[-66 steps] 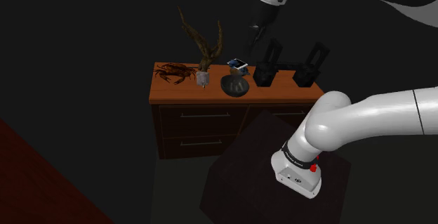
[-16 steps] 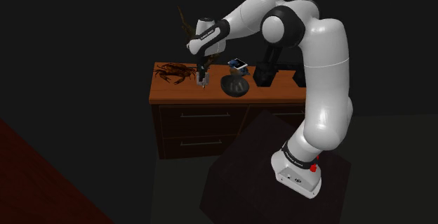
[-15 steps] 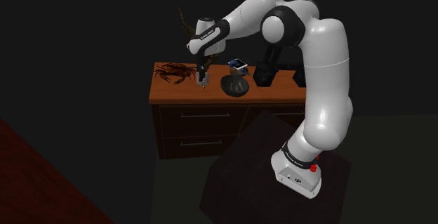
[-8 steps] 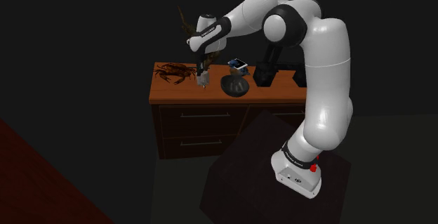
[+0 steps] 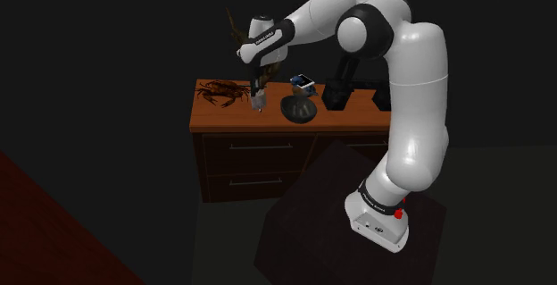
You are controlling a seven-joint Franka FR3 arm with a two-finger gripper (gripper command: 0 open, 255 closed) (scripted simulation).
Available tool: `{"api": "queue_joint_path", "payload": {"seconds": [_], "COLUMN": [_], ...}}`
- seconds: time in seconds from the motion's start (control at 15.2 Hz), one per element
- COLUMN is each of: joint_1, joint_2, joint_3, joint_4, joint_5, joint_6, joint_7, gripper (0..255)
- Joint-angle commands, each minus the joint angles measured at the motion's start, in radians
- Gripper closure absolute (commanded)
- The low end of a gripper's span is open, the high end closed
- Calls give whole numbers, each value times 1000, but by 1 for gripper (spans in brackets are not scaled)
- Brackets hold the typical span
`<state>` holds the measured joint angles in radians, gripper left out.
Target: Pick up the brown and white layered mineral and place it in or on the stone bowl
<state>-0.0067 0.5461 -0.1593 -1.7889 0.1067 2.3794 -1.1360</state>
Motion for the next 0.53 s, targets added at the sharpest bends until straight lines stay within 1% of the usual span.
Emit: {"api": "queue_joint_path", "payload": {"seconds": [0.0,0.07,0.13,0.2,0.26,0.33,0.46], "joint_1": [0,0,0,-50,-96,-127,-127], "joint_2": [-14,-5,-5,55,132,198,205], "joint_3": [-3,-1,-1,18,34,44,47], "joint_4": [-10,-2,-2,128,280,403,389], "joint_5": [-4,-2,-2,27,45,54,55], "joint_6": [-27,-14,-14,-159,-311,-422,-400], "joint_7": [0,1,1,-65,-117,-147,-148], "gripper": [255,255,0,0,0,0,0]}}
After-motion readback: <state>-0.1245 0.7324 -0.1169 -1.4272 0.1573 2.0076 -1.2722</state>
